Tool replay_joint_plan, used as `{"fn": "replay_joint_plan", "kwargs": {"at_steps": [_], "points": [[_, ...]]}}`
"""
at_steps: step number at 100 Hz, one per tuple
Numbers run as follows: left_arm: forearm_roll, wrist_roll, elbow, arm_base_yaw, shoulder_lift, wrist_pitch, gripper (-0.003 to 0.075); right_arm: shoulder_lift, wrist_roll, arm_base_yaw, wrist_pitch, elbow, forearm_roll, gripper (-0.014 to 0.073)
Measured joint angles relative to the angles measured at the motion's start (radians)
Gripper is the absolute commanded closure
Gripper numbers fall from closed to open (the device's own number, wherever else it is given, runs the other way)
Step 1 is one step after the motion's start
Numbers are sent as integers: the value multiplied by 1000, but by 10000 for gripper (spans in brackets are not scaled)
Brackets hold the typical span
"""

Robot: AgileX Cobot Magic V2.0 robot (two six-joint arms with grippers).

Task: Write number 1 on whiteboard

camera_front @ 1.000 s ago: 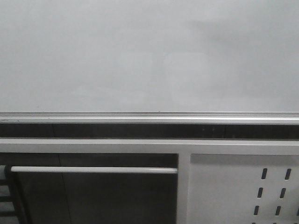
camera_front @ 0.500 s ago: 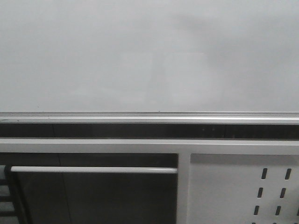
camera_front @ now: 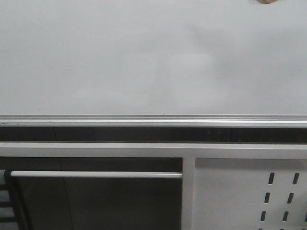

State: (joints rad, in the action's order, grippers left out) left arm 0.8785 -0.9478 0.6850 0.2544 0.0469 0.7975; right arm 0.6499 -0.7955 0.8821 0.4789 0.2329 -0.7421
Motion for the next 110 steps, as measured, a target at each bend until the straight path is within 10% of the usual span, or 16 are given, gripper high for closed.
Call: {"fn": "replay_joint_plan", "kwargs": {"at_steps": [40, 110], "points": [[0, 0, 0, 0, 0, 0, 738, 200, 275, 3, 176, 0, 280, 644], [0, 0, 0, 0, -9, 0, 738, 439, 298, 84, 554, 0, 305, 644]]}}
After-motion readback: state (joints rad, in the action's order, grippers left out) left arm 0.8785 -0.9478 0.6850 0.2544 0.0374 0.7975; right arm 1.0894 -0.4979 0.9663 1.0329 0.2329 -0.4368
